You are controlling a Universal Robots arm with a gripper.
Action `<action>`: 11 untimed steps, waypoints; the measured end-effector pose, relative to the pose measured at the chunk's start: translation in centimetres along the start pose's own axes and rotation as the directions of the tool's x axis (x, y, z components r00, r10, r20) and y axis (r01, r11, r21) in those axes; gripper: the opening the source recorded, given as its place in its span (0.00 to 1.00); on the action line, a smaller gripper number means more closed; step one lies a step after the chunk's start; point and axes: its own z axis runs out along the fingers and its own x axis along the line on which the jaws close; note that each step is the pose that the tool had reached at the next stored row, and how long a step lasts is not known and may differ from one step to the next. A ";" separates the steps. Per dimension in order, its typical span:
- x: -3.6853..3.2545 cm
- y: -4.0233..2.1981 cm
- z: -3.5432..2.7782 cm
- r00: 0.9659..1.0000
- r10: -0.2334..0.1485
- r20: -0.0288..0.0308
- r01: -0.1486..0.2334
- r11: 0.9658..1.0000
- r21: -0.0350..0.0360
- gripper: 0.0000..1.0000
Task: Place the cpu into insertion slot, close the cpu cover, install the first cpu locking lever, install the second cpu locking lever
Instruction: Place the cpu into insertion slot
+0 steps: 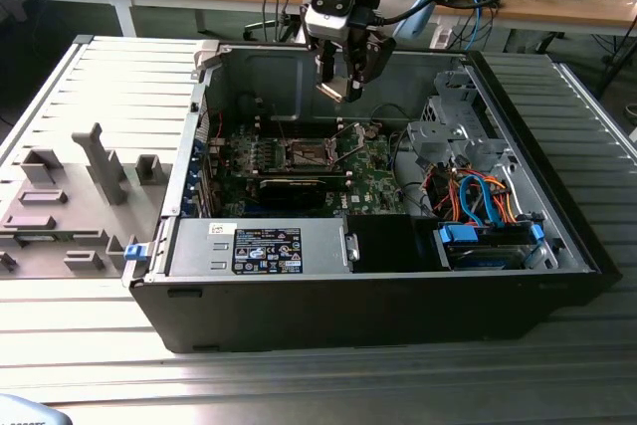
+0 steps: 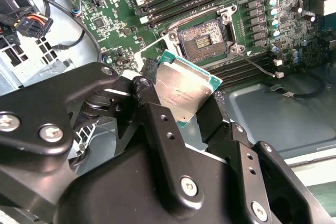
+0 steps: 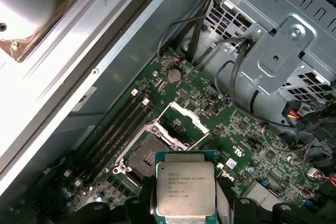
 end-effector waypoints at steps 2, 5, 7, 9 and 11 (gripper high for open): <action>0.00 0.00 0.00 1.000 0.004 0.000 -0.004 1.000 0.000 0.55; 0.00 0.00 0.00 1.000 0.012 0.000 -0.012 1.000 0.000 0.55; 0.00 0.00 0.00 1.000 0.018 0.000 -0.018 1.000 0.000 0.55; 0.00 0.00 0.00 1.000 0.019 0.000 -0.019 1.000 0.000 0.55; 0.00 0.00 0.00 1.000 0.020 0.000 -0.020 1.000 0.000 0.55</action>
